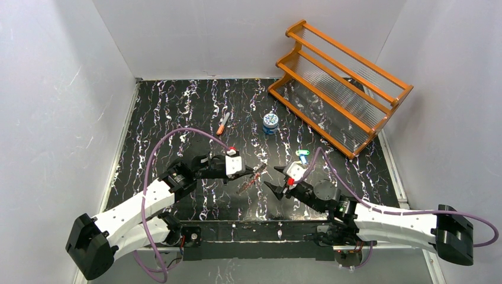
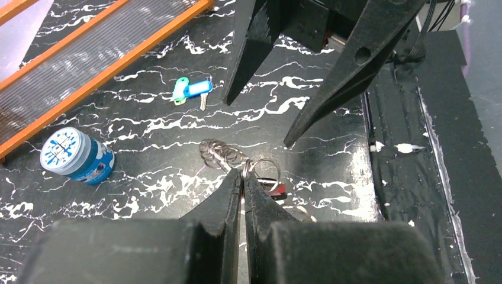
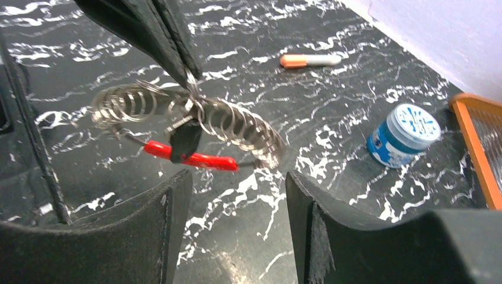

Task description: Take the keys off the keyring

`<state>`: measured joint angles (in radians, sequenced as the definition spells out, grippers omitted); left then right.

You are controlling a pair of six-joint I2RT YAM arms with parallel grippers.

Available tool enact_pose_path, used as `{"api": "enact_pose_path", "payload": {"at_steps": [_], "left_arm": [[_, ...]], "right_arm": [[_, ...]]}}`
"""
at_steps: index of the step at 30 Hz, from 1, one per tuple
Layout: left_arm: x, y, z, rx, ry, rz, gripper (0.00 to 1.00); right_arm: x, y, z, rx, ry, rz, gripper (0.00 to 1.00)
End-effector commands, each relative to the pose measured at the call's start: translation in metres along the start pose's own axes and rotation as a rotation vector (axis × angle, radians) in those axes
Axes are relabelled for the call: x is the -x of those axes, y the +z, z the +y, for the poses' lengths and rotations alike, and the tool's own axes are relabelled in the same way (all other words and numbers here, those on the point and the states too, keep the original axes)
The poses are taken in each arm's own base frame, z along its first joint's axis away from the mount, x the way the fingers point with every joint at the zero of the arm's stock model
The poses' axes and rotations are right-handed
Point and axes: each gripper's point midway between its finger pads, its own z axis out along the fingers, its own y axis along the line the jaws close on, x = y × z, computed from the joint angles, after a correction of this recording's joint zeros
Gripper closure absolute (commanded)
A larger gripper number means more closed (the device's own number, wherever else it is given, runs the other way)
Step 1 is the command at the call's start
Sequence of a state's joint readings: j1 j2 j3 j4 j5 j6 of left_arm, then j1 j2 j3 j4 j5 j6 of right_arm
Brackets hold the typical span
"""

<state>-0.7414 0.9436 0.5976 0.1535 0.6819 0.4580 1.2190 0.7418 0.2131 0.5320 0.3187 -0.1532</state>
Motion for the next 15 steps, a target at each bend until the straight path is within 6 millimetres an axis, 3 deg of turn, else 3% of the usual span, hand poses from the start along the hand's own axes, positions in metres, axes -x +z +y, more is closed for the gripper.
{"api": "enact_pose_path", "payload": {"at_steps": [1,7,15], "left_arm": [[0.029,-0.002,0.003,0.001,0.022,-0.095,1.00],[0.030,0.002,0.004,0.005,-0.022,-0.114,1.00],[0.031,0.005,0.006,0.010,-0.064,-0.129,1.00]], "right_arm": [[0.038,0.008,0.014,0.078,0.029,-0.157,0.33],[0.034,0.021,0.027,0.122,0.091,-0.133,0.46],[0.039,0.031,0.028,0.101,0.172,-0.184,0.47]]}}
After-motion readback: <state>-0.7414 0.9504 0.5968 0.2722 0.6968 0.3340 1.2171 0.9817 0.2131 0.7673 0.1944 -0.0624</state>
